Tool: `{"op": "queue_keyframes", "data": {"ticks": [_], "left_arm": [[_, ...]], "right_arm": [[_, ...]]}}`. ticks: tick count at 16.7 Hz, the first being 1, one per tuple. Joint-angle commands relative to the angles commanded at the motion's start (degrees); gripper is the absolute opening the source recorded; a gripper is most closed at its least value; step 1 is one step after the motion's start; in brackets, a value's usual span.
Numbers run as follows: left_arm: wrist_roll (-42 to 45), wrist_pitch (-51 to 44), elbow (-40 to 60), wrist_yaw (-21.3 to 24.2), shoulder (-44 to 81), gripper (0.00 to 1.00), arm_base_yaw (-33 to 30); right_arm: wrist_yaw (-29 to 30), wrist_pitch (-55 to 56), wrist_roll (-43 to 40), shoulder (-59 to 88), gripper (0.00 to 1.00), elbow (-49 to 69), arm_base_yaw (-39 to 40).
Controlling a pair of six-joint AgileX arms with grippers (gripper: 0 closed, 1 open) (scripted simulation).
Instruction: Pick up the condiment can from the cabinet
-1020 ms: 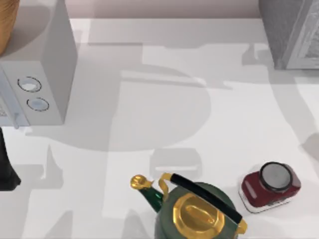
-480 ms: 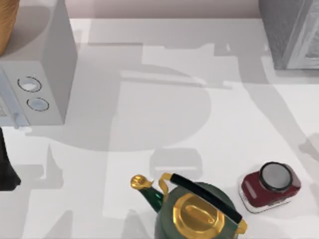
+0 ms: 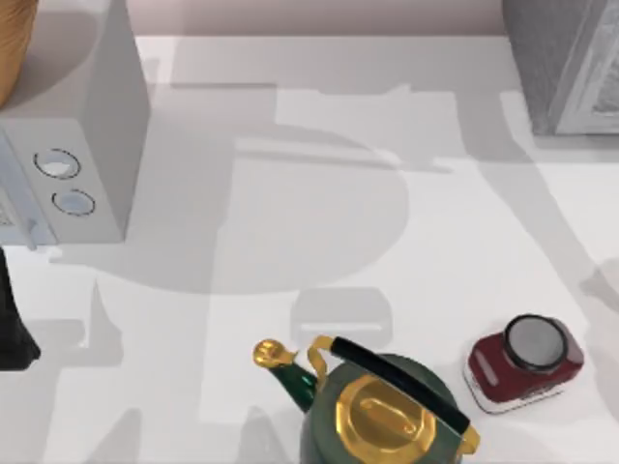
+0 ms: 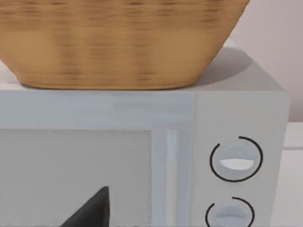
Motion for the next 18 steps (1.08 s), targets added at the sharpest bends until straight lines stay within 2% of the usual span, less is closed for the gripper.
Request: {"op": "queue_keyframes", "data": {"ticks": [4,8,18], "left_arm": [[0.0,0.0,0.0,0.0,0.0,1.00,0.0],[0.0,0.0,0.0,0.0,0.0,1.00,0.0],[0.0,0.0,0.0,0.0,0.0,1.00,0.0]], "right_arm": [[-1.7,-0.3,0.0,5.4,1.00,5.7,-1.8],[-1.8,-0.3,0.0,5.6,1.00,5.9,-1.9],[-1.8,-0.3,0.0,5.6,0.25,5.9,-1.9]]}}
